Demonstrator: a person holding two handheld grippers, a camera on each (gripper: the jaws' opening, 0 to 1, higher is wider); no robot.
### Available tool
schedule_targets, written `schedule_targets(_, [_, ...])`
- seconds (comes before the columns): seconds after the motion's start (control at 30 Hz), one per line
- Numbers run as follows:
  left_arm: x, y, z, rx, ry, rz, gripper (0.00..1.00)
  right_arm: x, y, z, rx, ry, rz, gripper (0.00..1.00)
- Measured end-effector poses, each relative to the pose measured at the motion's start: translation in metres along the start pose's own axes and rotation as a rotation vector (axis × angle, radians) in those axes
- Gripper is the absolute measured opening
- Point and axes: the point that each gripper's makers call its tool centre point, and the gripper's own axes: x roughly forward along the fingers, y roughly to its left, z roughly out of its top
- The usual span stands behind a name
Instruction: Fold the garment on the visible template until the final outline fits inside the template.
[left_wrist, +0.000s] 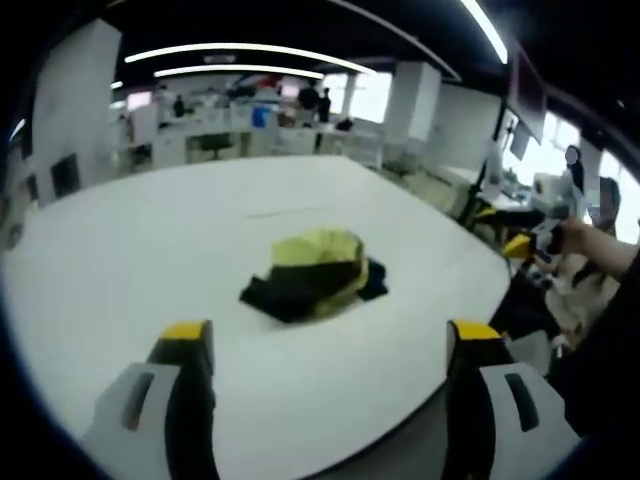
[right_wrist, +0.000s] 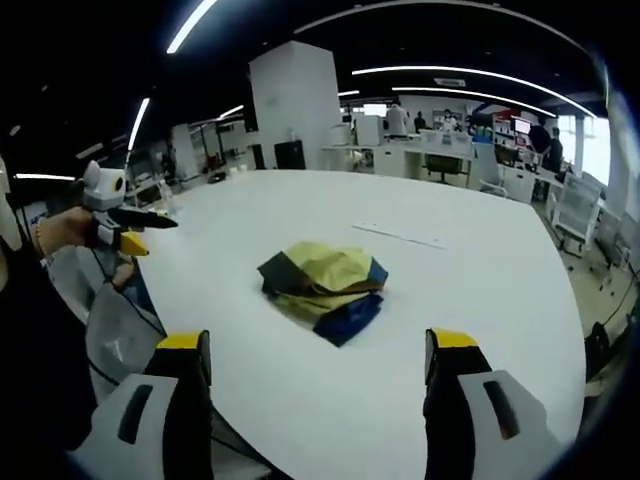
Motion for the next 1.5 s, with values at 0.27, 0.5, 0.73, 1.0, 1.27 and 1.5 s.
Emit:
schedule_targets(0.27, [0.014,-0.004,0.003,0.033,0.017,-0.025,0.83,0.007,-0.01,-0.002,-0.001,0.004,0.001,0.87])
schedule_targets(0.5, [0.031,-0.012,0.004,0.079,0.042,-0.069,0.79,0.013,-0.015,-0.002,0.007,-0.005,0.02,0.85])
schedule_targets(0.73, [0.052,-0.013,0.008,0.115,0.052,-0.106,0.74,0.022,-0.02,-0.001,-0.008,-0.001,0.04,0.84])
schedule_targets(1.0, [0.075,-0.016,0.006,0.185,0.083,-0.14,0.68,0.03,-0.026,-0.001,-0.013,-0.003,0.058,0.82])
schedule_targets(1.27, [0.101,-0.023,0.008,0.303,0.123,-0.187,0.65,0.032,-0.031,-0.005,-0.001,-0.006,0.061,0.82])
schedule_targets(1.5, [0.123,-0.025,0.011,0.344,0.143,-0.22,0.62,0.033,-0.037,-0.012,0.011,0.0,0.062,0.8])
